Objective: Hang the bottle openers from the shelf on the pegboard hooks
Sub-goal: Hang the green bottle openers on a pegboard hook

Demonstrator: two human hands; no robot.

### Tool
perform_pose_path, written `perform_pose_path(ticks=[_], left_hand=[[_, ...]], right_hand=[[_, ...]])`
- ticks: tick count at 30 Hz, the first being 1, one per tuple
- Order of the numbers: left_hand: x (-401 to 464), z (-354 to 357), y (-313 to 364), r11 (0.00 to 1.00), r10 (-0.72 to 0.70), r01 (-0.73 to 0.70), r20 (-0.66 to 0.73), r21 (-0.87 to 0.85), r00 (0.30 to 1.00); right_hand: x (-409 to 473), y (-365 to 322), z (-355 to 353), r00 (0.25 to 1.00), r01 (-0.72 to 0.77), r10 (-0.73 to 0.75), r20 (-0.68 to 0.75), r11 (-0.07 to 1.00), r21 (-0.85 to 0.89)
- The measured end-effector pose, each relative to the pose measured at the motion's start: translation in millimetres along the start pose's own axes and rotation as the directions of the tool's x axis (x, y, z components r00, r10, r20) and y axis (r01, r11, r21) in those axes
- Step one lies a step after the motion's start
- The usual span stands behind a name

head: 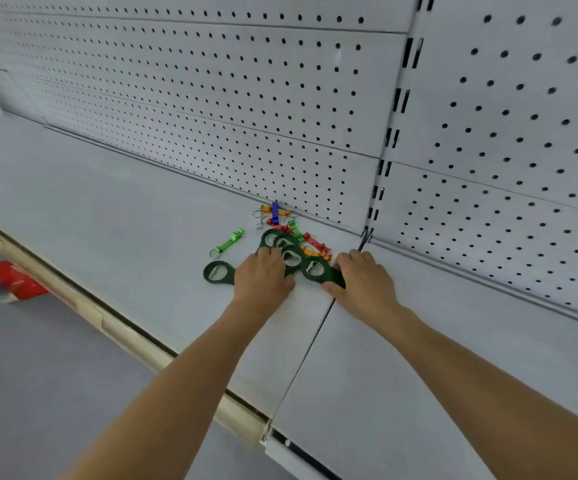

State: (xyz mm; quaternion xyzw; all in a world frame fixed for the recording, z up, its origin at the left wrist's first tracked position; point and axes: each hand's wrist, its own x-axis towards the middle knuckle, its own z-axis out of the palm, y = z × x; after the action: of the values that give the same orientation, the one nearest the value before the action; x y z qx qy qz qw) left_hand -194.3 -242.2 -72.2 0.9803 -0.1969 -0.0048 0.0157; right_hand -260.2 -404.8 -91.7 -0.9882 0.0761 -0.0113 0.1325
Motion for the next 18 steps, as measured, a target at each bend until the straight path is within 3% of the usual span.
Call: perform_pose_path(ticks=[5, 9, 11, 13, 16, 18], left_hand=[[-7, -5, 15, 0.969, 0.135, -0.135, 0.014, 0.209, 0.991], [-23, -6, 16, 0.980, 0.133, -0.136, 0.026, 0.145, 0.991], [-36, -7, 14, 0.999, 0.030, -0.030, -0.002, -0.032, 1.000], [-54, -7, 15, 0.952, -0.090, 0.093, 0.024, -0.291, 0.996], [-100, -8, 27, 0.764, -0.136, 0.165, 0.095, -0.624, 0.986], [-139, -12, 43, 0.635, -0.125, 0.168, 0.115, -0.754, 0.986]], right_hand=[[-11, -1, -3, 0.996, 0.060, -0.062, -0.060, 0.998, -0.029], [-33, -1, -8, 0.994, 0.031, -0.031, -0.105, 1.000, -0.004], [-52, -1, -13, 0.988, -0.018, 0.028, -0.150, 0.998, 0.066], [-74, -1, -21, 0.981, -0.071, 0.104, -0.162, 0.978, 0.194], [-119, -2, -29, 0.974, -0.108, 0.179, -0.140, 0.909, 0.403], [-157, -4, -32, 0.972, -0.123, 0.205, -0.114, 0.860, 0.495]])
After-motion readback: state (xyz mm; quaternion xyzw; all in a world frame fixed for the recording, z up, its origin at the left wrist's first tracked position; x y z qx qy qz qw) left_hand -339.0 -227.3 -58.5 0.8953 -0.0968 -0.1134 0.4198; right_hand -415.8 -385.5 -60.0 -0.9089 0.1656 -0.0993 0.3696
